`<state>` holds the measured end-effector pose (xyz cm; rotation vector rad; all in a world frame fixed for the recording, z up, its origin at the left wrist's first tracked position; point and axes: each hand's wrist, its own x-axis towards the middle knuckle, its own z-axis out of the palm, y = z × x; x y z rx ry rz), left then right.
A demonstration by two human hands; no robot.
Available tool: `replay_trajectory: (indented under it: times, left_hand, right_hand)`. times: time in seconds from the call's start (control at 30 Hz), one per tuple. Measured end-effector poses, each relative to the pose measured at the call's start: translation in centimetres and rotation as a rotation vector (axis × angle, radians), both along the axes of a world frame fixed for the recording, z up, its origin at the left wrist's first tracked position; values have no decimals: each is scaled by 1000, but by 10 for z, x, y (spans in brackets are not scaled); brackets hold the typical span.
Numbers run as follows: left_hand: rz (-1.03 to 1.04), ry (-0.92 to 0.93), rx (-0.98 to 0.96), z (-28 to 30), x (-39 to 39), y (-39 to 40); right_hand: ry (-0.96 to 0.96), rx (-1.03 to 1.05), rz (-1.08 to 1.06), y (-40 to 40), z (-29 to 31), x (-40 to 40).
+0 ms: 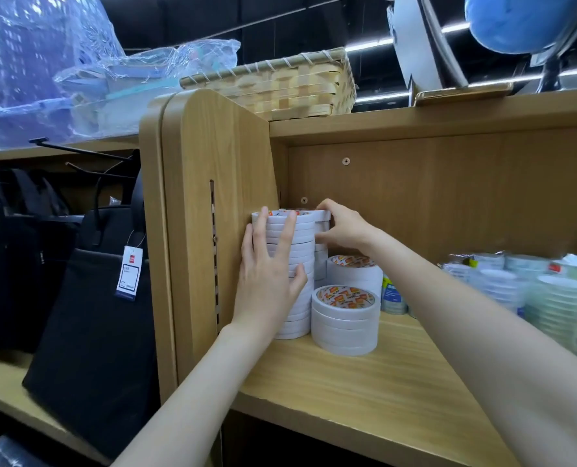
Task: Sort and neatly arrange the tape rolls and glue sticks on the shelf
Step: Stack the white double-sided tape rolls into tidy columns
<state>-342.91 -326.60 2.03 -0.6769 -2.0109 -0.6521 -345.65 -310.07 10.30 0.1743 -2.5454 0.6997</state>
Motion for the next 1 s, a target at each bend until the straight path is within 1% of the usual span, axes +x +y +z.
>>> replay_trajectory:
  times: [0.07,0.1,0.2,0.33,0.43,0.5,0.63,0.77,0.87,1.0]
  left_hand:
    - [10,37,-7,-2,-3,0]
    - [13,47,-7,-2,-4,0]
    - [29,57,4,-5,-5,2]
    - [40,74,32,-7,-6,6]
    - [16,58,51,-7,-4,6]
    - [-9,60,62,-8,-3,4]
    - [-86,54,101,-15,0,4]
    - [-73,35,126,-28,4,3]
    - [-80,21,134,-32,4,1]
    - [-69,44,145,-33,1,3]
  right_hand:
    - [14,-78,-21,9,-5,7]
    - [0,-71,-41,15,-6,12]
    - [-56,102,-79,35,-6,34]
    - [-130,215,-83,51,-6,60]
    - [-251,414,-110,48,-19,66]
    - [-280,480,-157,47,-33,66]
    - [-207,418,-157,47,-52,64]
    - [-117,371,-202,46,-54,59]
    - [-37,298,-183,50,-45,62]
    - [118,180,-167,60,-14,76]
